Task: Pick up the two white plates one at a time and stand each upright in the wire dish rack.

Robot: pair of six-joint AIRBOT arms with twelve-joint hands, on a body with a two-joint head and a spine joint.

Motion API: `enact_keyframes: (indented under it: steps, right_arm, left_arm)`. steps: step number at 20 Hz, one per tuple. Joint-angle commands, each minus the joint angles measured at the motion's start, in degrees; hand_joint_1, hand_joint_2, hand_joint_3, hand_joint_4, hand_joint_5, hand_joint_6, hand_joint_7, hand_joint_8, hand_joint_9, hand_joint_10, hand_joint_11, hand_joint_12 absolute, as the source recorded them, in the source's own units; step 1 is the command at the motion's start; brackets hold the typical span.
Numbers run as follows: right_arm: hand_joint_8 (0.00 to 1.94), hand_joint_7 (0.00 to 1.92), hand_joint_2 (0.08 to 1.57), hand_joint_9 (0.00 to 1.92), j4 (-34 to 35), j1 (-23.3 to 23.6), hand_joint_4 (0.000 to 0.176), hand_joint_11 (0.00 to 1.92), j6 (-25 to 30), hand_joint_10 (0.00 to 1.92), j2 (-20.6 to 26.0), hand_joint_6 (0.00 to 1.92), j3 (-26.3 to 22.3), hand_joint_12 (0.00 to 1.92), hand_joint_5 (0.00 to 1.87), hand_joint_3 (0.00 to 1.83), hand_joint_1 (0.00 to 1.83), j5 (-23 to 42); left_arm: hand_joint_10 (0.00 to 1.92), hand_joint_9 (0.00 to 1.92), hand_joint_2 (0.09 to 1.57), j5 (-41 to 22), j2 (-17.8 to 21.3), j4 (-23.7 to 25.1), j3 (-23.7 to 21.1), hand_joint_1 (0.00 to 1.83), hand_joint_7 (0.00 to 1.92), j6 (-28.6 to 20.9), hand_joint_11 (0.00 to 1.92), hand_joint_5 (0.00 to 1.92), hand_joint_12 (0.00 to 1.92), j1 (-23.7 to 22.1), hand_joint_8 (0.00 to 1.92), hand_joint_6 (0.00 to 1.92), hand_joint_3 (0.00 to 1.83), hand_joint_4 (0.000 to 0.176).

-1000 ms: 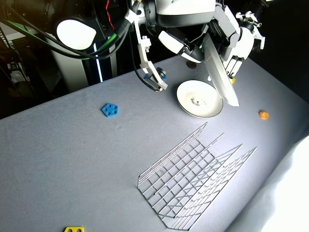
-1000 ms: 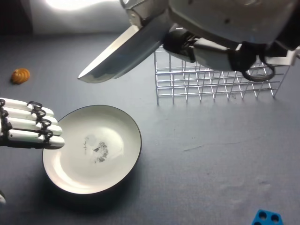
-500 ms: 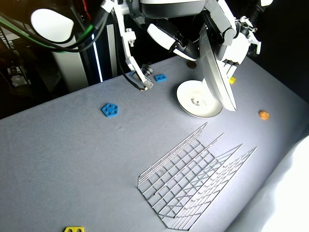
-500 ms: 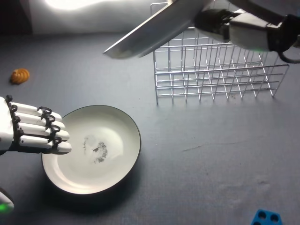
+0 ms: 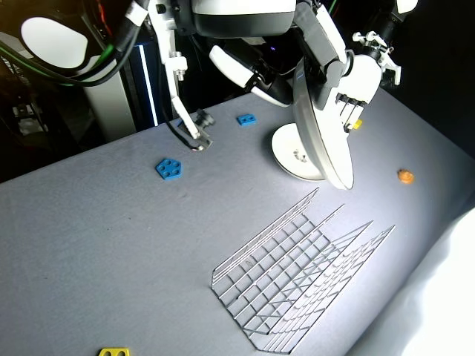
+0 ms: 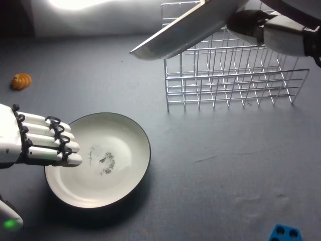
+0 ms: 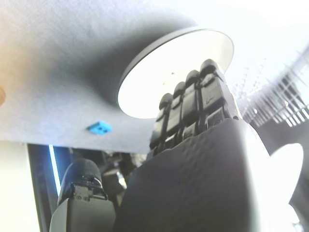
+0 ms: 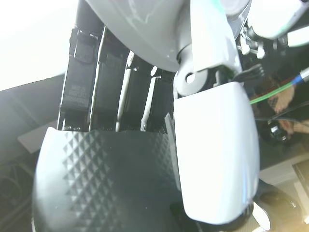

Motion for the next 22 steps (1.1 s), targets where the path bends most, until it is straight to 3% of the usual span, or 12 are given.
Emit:
enact_keyframes:
  steps: [1,2,3,5,6,7,15,17,19,20,21,22]
  right_arm:
    - [0.73,1.12,1.07,0.99,-1.00,0.55,0.000,0.88,-0.35,1.02,0.30,0.97,-0.52,0.85,0.97,0.00,1.39,9.04]
    - [0.76,1.11,1.08,0.98,-1.00,0.10,0.000,0.87,-0.42,1.03,0.30,0.98,-0.63,0.84,0.95,0.00,1.38,9.05]
    - [0.75,1.13,1.08,1.04,-1.01,-0.72,0.000,0.87,-0.73,0.54,0.30,0.97,-0.76,0.83,0.98,0.00,1.27,9.87]
    - [0.73,1.14,1.08,1.13,-1.05,-1.65,0.000,0.88,-0.95,0.27,0.44,0.95,-0.92,0.82,0.99,0.00,1.25,10.39]
    - [0.71,1.13,1.07,1.04,-1.07,-1.84,0.000,0.88,-1.06,0.84,0.44,0.94,-0.95,0.83,0.98,0.01,1.36,10.45]
    - [0.76,1.11,1.08,0.98,-1.09,-2.13,0.000,0.88,-1.09,1.03,0.44,0.98,-1.00,0.84,0.95,0.00,1.38,10.51]
    - [0.78,1.09,1.08,0.97,0.44,-4.66,0.000,0.87,-0.70,1.05,0.43,1.01,-0.34,0.85,0.95,0.00,1.38,10.13]
    - [0.78,1.12,1.09,1.11,2.21,-4.73,0.000,0.88,-0.41,0.28,0.39,0.98,0.37,0.82,0.97,0.00,1.25,9.23]
    - [0.71,1.15,1.08,1.22,3.02,-5.55,0.004,0.92,-0.22,0.04,0.42,0.96,1.19,0.77,1.00,0.00,1.24,9.96]
    - [0.71,1.15,1.08,1.22,2.72,-5.99,0.004,0.92,-0.27,0.04,0.47,0.96,1.35,0.77,1.00,0.00,1.24,10.30]
    - [0.71,1.13,1.07,1.05,2.65,-5.98,0.000,0.91,-0.27,0.79,0.47,0.96,1.39,0.77,0.98,0.00,1.36,10.35]
    - [0.76,1.12,1.08,1.04,2.66,-5.98,0.000,0.91,-0.13,0.53,0.47,0.98,1.37,0.79,0.97,0.00,1.27,10.35]
  left_arm:
    - [0.00,0.00,1.06,-1.74,0.36,-2.80,0.02,0.00,0.00,-0.19,0.00,0.00,0.00,-0.56,0.00,0.00,0.00,0.000]
    - [0.00,0.00,1.06,-1.87,0.25,-2.80,0.10,0.00,0.00,-0.20,0.00,0.00,0.00,-0.59,0.00,0.00,0.00,0.000]
    - [0.00,0.00,1.06,-1.94,0.07,-2.79,0.23,0.00,0.00,-0.33,0.00,0.00,0.00,-0.63,0.00,0.00,0.00,0.000]
    - [0.00,0.00,1.06,-1.95,0.00,-2.80,0.29,0.00,0.00,-0.45,0.00,0.00,0.00,-0.83,0.00,0.00,0.00,0.000]
    - [0.00,0.00,1.05,-1.94,0.03,-2.80,0.27,0.00,0.00,-0.57,0.00,0.00,0.00,-0.89,0.00,0.00,0.00,0.000]
    - [0.00,0.00,1.05,-1.94,0.03,-2.81,0.27,0.00,0.00,-0.67,0.00,0.00,0.00,-0.99,0.00,0.00,0.00,0.000]
    - [0.00,0.00,1.06,-2.28,-0.07,-3.12,0.50,0.00,0.00,-1.61,0.00,0.00,0.00,-1.19,0.00,0.00,0.00,0.000]
    - [0.00,0.00,1.06,-2.12,-0.09,-3.10,0.47,0.00,0.01,-1.61,0.00,0.01,0.00,-1.18,0.00,0.00,0.00,0.000]
    - [0.00,0.00,1.06,-2.12,-0.19,-3.10,0.45,0.00,0.00,-1.61,0.00,0.00,0.00,-1.43,0.00,0.00,0.00,0.000]
    - [0.00,0.00,1.06,-2.12,-0.14,-3.09,0.34,0.00,0.00,-1.61,0.00,0.00,0.00,-1.50,0.00,0.00,0.00,0.000]
    - [0.00,0.00,1.05,-2.12,-0.04,-3.07,0.20,0.00,0.00,-1.61,0.00,0.00,0.00,-1.49,0.00,0.00,0.00,0.000]
    - [0.00,0.00,1.05,-2.12,0.02,-3.07,0.13,0.00,0.01,-1.61,0.00,0.02,0.00,-1.50,0.00,0.01,0.00,0.000]
